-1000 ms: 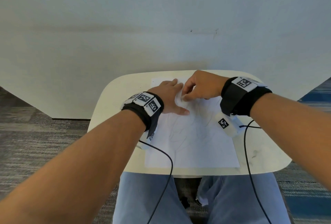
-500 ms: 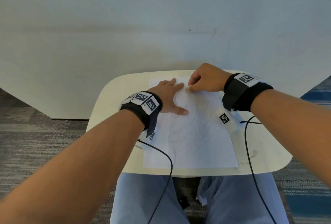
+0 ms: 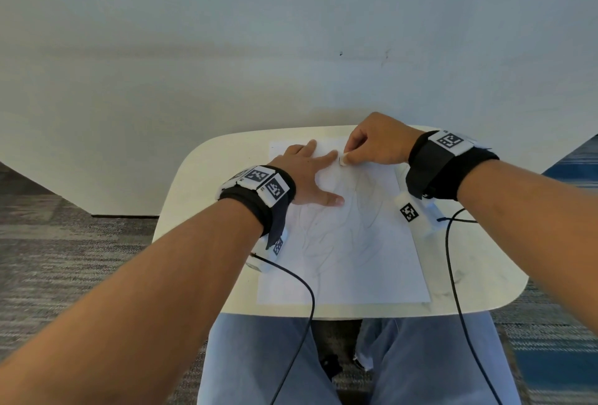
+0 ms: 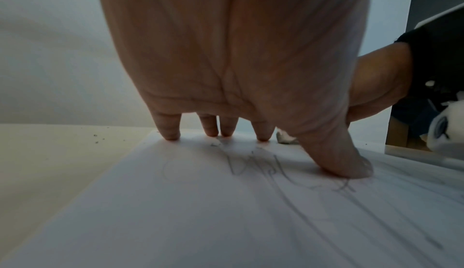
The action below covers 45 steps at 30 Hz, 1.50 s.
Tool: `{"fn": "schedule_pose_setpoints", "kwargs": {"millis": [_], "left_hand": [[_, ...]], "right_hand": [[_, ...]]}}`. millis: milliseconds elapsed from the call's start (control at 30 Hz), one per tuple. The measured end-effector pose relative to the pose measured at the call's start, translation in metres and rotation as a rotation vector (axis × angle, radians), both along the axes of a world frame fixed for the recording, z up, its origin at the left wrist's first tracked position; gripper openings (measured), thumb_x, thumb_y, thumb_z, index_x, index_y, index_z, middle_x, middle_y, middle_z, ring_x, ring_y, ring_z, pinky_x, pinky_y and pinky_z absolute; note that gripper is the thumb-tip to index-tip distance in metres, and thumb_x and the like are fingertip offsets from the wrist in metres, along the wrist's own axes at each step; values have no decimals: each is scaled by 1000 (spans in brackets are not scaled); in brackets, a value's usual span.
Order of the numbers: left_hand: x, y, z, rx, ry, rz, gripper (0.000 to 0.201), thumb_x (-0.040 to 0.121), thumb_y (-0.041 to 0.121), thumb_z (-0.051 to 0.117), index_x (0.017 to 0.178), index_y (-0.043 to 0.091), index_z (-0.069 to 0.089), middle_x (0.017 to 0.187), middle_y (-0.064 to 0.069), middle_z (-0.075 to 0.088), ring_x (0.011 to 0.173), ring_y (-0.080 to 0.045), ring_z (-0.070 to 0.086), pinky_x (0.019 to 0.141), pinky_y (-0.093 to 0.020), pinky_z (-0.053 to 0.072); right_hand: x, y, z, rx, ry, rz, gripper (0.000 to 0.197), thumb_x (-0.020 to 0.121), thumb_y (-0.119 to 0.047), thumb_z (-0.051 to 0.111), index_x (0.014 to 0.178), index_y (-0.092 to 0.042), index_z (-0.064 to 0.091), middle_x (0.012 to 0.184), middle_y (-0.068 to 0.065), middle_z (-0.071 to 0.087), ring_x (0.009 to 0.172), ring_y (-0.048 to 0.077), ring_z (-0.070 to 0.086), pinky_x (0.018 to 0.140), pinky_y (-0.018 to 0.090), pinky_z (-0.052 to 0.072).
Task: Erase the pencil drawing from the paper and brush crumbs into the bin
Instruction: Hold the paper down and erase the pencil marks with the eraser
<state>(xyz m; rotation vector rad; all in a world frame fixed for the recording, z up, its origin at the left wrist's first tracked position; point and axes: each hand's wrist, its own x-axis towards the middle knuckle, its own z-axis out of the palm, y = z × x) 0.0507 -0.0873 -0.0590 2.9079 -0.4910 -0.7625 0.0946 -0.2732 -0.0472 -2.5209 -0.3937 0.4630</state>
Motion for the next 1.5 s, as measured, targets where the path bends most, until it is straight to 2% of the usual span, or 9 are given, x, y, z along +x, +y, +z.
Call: {"fn": "schedule_pose_setpoints", "kwargs": {"millis": [67, 200, 367, 500, 633, 767, 1033, 1333, 1500], "left_hand": [[-1, 0, 1, 1, 3, 3, 102, 78, 77, 57, 155, 42, 0, 165, -2, -8, 151, -21, -6, 118, -49, 13], [-1, -2, 3, 24, 10, -1, 102, 78, 76, 56, 155, 42, -1, 165, -4, -9, 151, -24, -7, 119, -50, 13], [0, -5, 5, 36, 19, 4, 102, 78, 76, 57, 155, 43, -1, 165, -4, -9, 151, -25, -7, 118, -52, 13], [0, -5, 5, 49, 20, 9, 103, 77, 77, 58, 154, 44, -2, 165, -4, -10, 151, -26, -6, 118, -54, 15], [1, -8, 4, 46, 16, 21, 104, 75, 77, 59, 154, 45, 0, 165, -4, -8, 150, -26, -5, 117, -55, 17], [1, -10, 5, 60, 27, 23, 105, 75, 77, 60, 154, 46, -2, 165, -6, -8, 150, -28, -5, 116, -57, 20], [-8, -16, 22, 6, 52, 5, 92, 84, 61, 64, 155, 43, 8, 165, -6, 4, 150, -29, -8, 116, -52, 14], [-2, -19, 8, 21, -5, 56, 97, 71, 72, 68, 150, 39, 22, 158, -8, 15, 145, -31, 10, 109, -56, 33], [0, -18, 4, 34, -1, 63, 104, 71, 76, 65, 153, 43, 10, 162, -6, 4, 148, -29, 2, 112, -59, 28]], "right_hand": [[0, 0, -1, 17, -14, -17, 16, 76, -30, 80, 83, -15, 78, 80, -5, 73, 72, 10, 63, 72, 28, 53], [-8, 2, 3, -53, 160, 100, 15, 75, -34, 81, 81, -20, 78, 72, -5, 67, 58, 14, 50, 49, 25, 43], [-1, -3, 1, 9, -30, -12, 14, 77, -29, 80, 82, -16, 78, 78, -6, 71, 70, 9, 61, 73, 28, 50], [-7, -2, 3, -68, 97, 116, 15, 76, -35, 80, 78, -21, 77, 73, -5, 70, 58, 16, 54, 58, 31, 48], [0, -10, 4, -32, -58, 4, 18, 78, -29, 78, 86, -13, 78, 85, -2, 74, 71, 9, 62, 74, 26, 51], [-10, -3, 4, -72, 26, 154, 14, 80, -30, 77, 86, -17, 78, 83, -5, 73, 74, 9, 63, 73, 24, 50], [-11, 6, -2, -24, -11, 158, 12, 79, -25, 76, 86, -16, 79, 85, -7, 73, 78, 9, 65, 74, 22, 51], [-3, -8, 6, -69, 65, 98, 15, 78, -32, 78, 82, -18, 78, 74, -7, 69, 59, 12, 56, 54, 23, 46], [-3, -14, 5, -72, -8, 76, 17, 78, -33, 78, 83, -16, 78, 80, -4, 72, 70, 13, 63, 70, 27, 53]]}}
